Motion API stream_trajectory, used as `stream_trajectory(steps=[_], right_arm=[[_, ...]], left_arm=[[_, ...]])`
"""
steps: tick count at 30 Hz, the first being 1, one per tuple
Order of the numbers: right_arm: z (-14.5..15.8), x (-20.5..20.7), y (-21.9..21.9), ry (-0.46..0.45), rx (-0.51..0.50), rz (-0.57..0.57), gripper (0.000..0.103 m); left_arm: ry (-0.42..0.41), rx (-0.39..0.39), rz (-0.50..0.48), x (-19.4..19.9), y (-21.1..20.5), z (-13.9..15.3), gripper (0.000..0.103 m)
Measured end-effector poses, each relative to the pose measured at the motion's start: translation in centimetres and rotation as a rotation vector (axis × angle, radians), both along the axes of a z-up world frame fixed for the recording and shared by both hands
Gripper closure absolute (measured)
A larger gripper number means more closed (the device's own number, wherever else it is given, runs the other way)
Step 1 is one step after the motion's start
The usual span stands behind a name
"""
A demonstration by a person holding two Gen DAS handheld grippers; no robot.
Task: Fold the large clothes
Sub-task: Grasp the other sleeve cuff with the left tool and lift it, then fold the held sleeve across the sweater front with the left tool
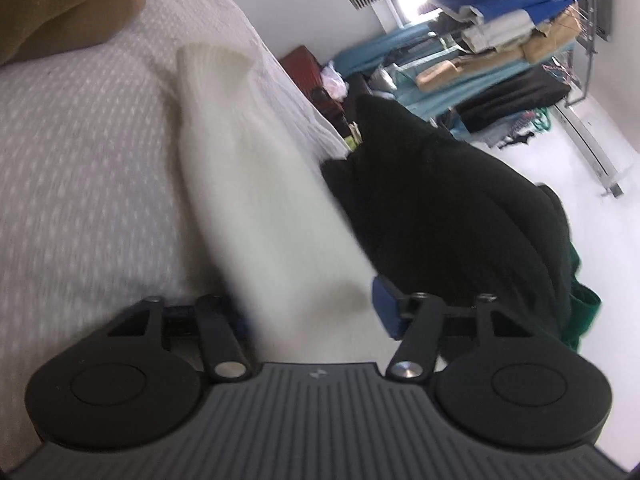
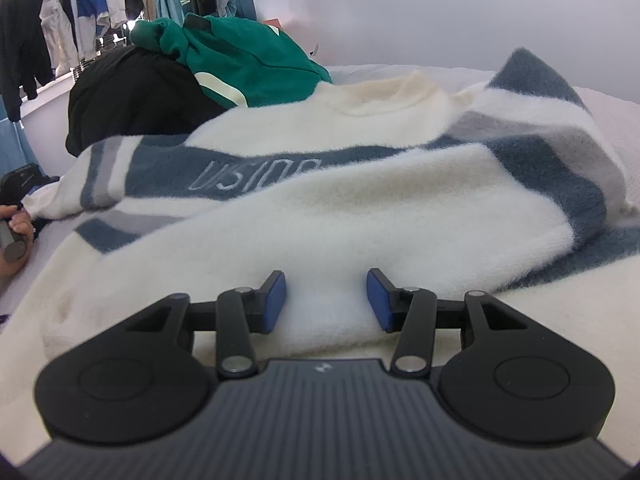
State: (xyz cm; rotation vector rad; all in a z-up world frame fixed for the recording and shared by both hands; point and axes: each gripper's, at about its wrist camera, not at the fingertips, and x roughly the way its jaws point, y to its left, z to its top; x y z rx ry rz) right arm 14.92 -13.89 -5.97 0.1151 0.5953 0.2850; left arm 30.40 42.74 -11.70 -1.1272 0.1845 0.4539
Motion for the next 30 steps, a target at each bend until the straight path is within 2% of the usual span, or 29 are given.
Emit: stream_trajectory(steps=[4, 5, 8, 11, 17, 19, 22, 24, 27, 30], right_arm=[[-0.1, 0.2, 0.2, -0.007, -0.002, 0.001, 0.054], [-0.1, 0.3, 0.2, -0.008, -0.001, 0.002, 0.054], [-0.1, 0.6, 0.3, -0.009, -0.001, 0.0, 0.054], [0.0, 1.0, 0.5, -0.01, -0.009, 0.002, 0.054], [0.1, 1.0, 0.6, -0.008, -0.013, 0.006, 0.054], [0.2, 1.1, 0.6, -0.012, -0.022, 0.013, 0.054], [0.6, 1.2, 0.7, -0.018, -0.027, 0.023, 0.054], [1.1, 1.2, 0.4, -0.01, -0.011, 0.018, 0.054], [2.7, 0.8, -0.1, -0.022, 0.054, 0.012, 0.054], [4.3, 0.3, -0.7, -0.053, 0.077, 0.002, 0.054]], left_arm=[[0.028, -0.017, 0.053, 1.1, 1.2, -0.1, 0.082], [0.02, -0.019, 0.057, 1.3, 1.4, -0.1, 0.085], [0.043, 0.009, 0.061, 1.3, 1.4, 0.4, 0.089], [0.075, 0.1, 0.054, 1.9, 0.6, 2.4, 0.093], [0.001, 0.272, -0.053, 1.2, -2.0, 7.4, 0.093], [-0.013, 0.337, -0.087, 0.5, -3.7, 9.2, 0.093], [-0.055, 0.388, -0.112, -0.2, -6.4, 12.0, 0.094], [-0.065, 0.483, -0.134, -0.4, -8.8, 14.6, 0.094], [-0.039, 0.558, -0.201, 0.1, -12.0, 18.5, 0.094], [-0.014, 0.654, -0.277, 0.7, -16.1, 22.1, 0.094]])
